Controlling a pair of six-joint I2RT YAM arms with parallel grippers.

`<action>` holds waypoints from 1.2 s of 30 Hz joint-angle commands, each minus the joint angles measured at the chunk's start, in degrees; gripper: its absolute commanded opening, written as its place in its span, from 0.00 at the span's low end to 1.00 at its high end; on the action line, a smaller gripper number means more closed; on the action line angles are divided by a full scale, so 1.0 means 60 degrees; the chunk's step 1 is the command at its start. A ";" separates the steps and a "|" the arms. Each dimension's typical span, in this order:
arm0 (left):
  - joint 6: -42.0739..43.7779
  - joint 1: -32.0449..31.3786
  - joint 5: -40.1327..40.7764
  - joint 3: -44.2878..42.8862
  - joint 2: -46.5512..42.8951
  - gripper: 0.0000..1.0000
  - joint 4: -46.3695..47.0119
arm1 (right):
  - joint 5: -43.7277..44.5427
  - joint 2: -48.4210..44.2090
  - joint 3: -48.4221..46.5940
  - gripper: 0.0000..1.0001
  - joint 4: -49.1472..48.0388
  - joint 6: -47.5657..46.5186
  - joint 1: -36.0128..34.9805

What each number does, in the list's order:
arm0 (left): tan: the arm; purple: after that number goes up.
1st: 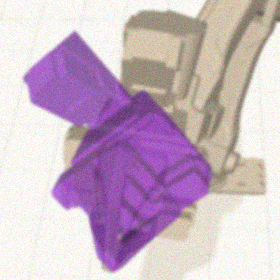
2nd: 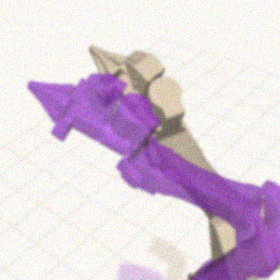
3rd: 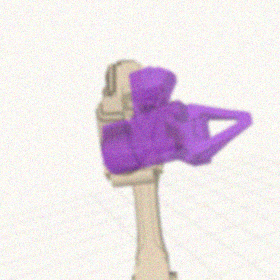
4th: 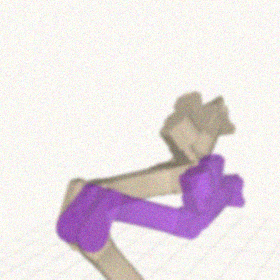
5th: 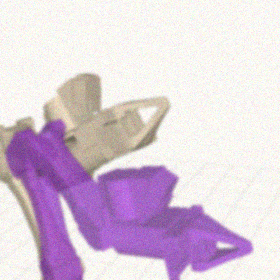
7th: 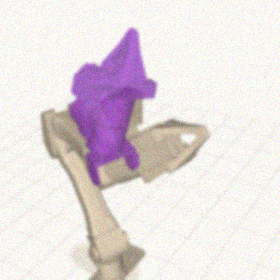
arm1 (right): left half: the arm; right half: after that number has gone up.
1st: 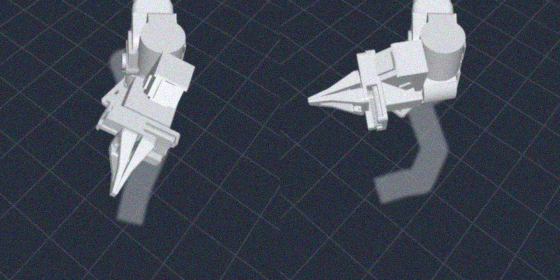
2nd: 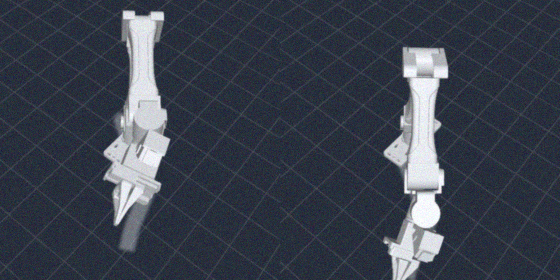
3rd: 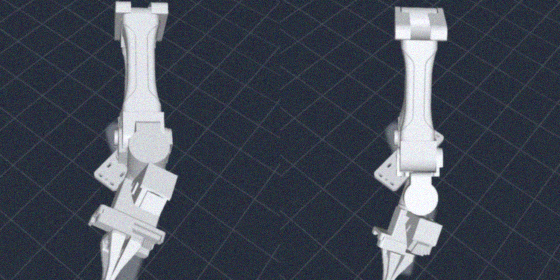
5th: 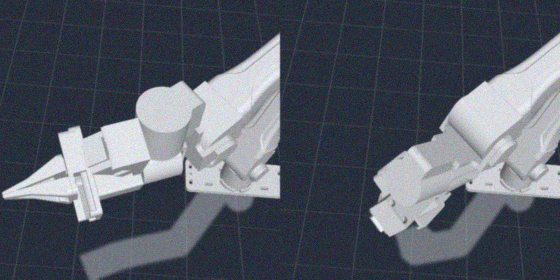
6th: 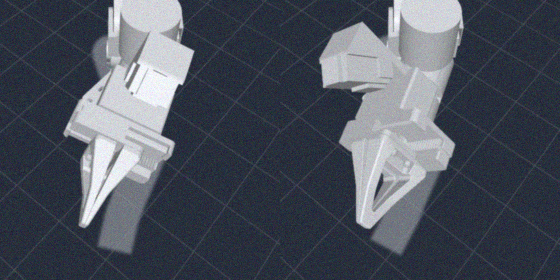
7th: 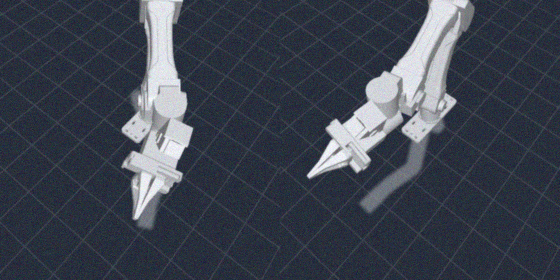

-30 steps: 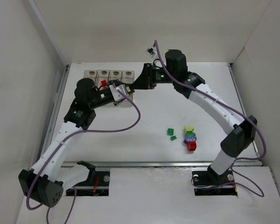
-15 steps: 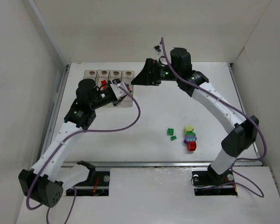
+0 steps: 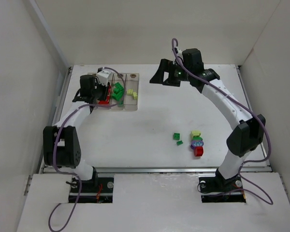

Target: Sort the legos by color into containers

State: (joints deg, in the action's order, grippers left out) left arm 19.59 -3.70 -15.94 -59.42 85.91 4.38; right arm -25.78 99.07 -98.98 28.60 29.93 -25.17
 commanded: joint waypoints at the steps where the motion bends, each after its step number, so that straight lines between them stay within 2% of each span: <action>1: 0.0292 0.0061 0.0386 -0.0876 0.0489 0.04 0.1099 | 0.0123 0.0465 -0.0787 1.00 0.0302 -0.0609 0.0166; 9: 0.0397 0.0149 0.1792 -0.1215 0.2029 0.09 0.1963 | 0.0034 0.1110 -0.1447 1.00 0.0580 -0.0697 0.0634; 12: 0.0250 0.0398 0.1589 -0.1215 0.2263 0.17 0.2154 | 0.0034 0.1286 -0.1710 1.00 0.0770 -0.0697 0.0723; 13: 0.0351 0.0514 0.1458 -0.1215 0.2264 0.32 0.1981 | 0.0034 0.1287 -0.1711 1.00 0.0857 -0.0697 0.0723; 17: 0.0703 0.0515 0.0754 -0.1815 0.2571 0.74 0.1088 | 0.0209 0.1579 -0.2325 1.00 0.1062 -0.0697 0.0723; 19: 0.0834 0.0515 0.0346 -0.1991 0.2572 0.81 0.0765 | 0.0355 0.1580 -0.2457 1.00 0.1195 -0.0697 0.0723; 21: 0.0836 0.0515 0.0211 -0.2109 0.2572 0.94 0.0544 | 0.0663 0.1580 -0.2546 1.00 0.1516 -0.0697 0.0723; 28: 0.0632 0.0603 -0.0360 -0.2431 0.1650 0.94 0.0002 | 0.1834 0.0689 -0.1611 1.00 0.2130 -0.0785 0.0723; 30: -0.0024 0.0603 0.0282 -0.2767 0.1386 0.93 -0.0244 | 0.2694 0.0424 -0.1317 1.00 0.2541 -0.0785 0.0723; 33: -0.0292 0.0413 0.1087 -0.3366 0.0976 0.93 -0.0860 | 0.3518 -0.0103 -0.0571 1.00 0.3537 -0.0873 0.0723; 36: -0.0292 0.0237 0.1178 -0.3252 0.0478 0.92 -0.1432 | 0.4441 -0.0573 0.0717 1.00 0.4328 -0.0757 0.0723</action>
State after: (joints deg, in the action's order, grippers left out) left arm 19.97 -1.06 -11.16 -76.53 94.65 -1.13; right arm -7.03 99.66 -98.48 47.33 25.47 -20.73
